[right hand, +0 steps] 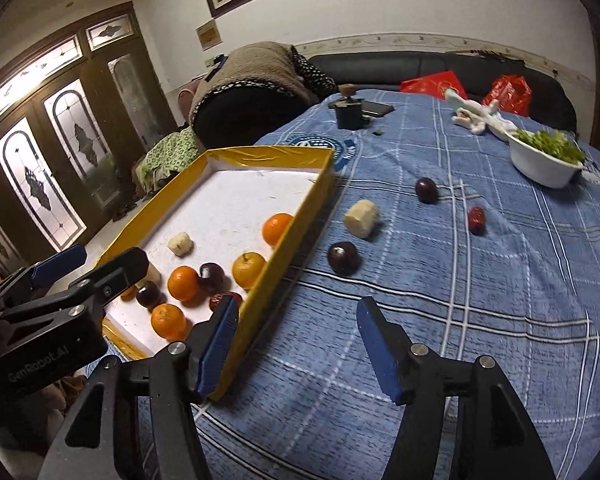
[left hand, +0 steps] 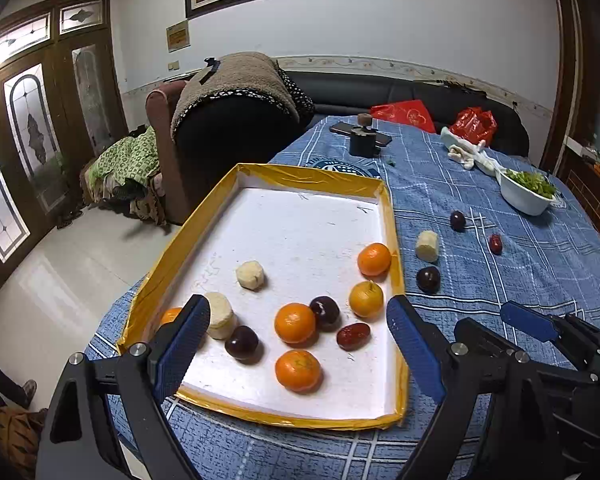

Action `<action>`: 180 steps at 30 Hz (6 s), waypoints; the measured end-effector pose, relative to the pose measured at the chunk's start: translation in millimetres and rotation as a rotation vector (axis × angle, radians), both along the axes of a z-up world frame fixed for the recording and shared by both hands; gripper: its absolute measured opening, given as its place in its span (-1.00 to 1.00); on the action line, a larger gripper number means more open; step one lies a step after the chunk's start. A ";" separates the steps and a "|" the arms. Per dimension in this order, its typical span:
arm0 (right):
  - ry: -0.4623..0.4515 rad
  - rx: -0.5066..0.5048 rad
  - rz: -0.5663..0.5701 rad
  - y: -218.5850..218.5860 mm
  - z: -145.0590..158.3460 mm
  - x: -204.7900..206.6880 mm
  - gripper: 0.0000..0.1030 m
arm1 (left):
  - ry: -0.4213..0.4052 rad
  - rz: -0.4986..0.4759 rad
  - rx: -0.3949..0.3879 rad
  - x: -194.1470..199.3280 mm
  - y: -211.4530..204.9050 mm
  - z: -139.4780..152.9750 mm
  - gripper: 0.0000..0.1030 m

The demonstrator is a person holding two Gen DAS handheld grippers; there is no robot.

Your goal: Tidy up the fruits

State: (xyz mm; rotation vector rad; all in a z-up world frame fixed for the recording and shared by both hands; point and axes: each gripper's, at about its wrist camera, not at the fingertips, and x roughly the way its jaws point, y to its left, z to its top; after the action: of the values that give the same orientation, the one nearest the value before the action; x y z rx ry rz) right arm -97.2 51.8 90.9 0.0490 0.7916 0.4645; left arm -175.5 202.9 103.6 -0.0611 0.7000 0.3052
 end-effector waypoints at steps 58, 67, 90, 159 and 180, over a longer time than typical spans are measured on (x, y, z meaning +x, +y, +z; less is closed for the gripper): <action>-0.085 -0.021 -0.104 -79.1 61.3 -63.6 0.37 | -0.212 -0.203 -0.309 -86.9 21.4 71.3 0.77; -0.209 -0.063 -0.080 -92.0 148.7 -79.1 0.39 | -0.323 -0.094 -0.202 -119.6 70.2 160.2 0.77; -0.222 -0.175 -0.147 -103.7 246.0 -21.9 0.69 | -0.517 -0.212 -0.009 -99.3 57.3 254.9 1.00; 0.185 0.038 -0.196 -130.2 -42.8 176.0 -0.56 | 0.317 -0.351 0.012 202.9 -92.8 -58.4 0.23; 0.276 0.296 -0.135 -143.5 -45.1 169.5 -0.55 | 0.168 -0.275 -0.283 135.7 -48.9 -20.3 -0.42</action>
State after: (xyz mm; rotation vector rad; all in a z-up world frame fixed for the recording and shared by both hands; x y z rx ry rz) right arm 72.3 -91.7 45.9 0.4470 0.9772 0.4488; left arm -39.8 153.9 83.3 -0.2083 0.9038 -0.0548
